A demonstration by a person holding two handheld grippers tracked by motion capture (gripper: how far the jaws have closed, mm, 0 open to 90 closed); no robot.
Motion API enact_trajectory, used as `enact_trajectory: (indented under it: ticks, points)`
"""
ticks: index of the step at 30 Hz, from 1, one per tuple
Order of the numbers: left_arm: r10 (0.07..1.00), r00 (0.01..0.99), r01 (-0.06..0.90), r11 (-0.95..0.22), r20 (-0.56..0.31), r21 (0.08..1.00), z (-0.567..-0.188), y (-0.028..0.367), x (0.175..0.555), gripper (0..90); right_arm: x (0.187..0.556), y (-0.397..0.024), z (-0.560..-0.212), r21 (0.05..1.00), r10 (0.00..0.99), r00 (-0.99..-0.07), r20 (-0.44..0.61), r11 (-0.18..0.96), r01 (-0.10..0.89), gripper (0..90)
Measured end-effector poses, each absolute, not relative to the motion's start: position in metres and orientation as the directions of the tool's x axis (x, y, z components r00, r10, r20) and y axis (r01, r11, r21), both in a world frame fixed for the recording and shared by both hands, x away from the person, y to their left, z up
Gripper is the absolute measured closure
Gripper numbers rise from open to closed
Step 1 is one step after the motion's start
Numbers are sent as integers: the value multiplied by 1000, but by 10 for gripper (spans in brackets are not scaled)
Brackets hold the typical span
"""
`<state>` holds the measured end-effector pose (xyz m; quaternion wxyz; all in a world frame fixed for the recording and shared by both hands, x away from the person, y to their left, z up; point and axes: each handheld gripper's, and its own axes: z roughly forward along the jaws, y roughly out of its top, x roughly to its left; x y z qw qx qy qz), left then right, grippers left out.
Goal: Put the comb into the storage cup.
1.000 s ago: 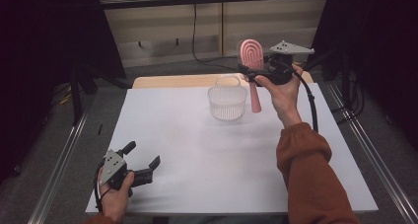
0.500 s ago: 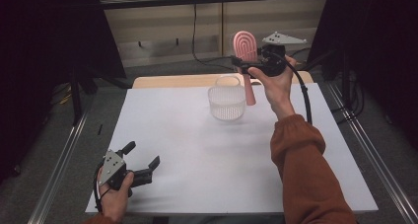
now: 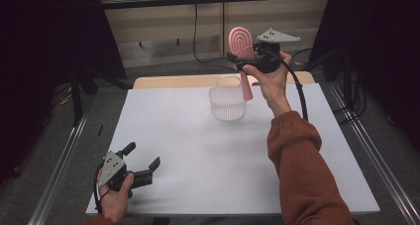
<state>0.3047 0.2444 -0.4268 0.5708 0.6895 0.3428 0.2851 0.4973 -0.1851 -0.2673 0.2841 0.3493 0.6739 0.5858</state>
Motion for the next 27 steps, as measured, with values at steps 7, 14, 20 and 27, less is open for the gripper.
enact_trajectory:
  ticks: [7, 14, 20, 27]
  points:
    - [797, 603, 150, -118, 4, 982, -427, 245, 305, 24, 505, -182, -269, 988, 808, -589, 19, 74, 134, 201]
    - [797, 604, 149, -123, 8, 981, -427, 245, 305, 24, 513, -176, -271, 991, 804, -594, -8, 87, 104, 201]
    - [796, 605, 150, -123, 7, 981, -427, 246, 305, 24, 519, -172, -276, 992, 796, -605, -5, 79, 94, 201]
    - [796, 605, 153, -125, 8, 980, -427, 246, 305, 24, 524, -170, -285, 992, 785, -620, 4, 74, 101, 201]
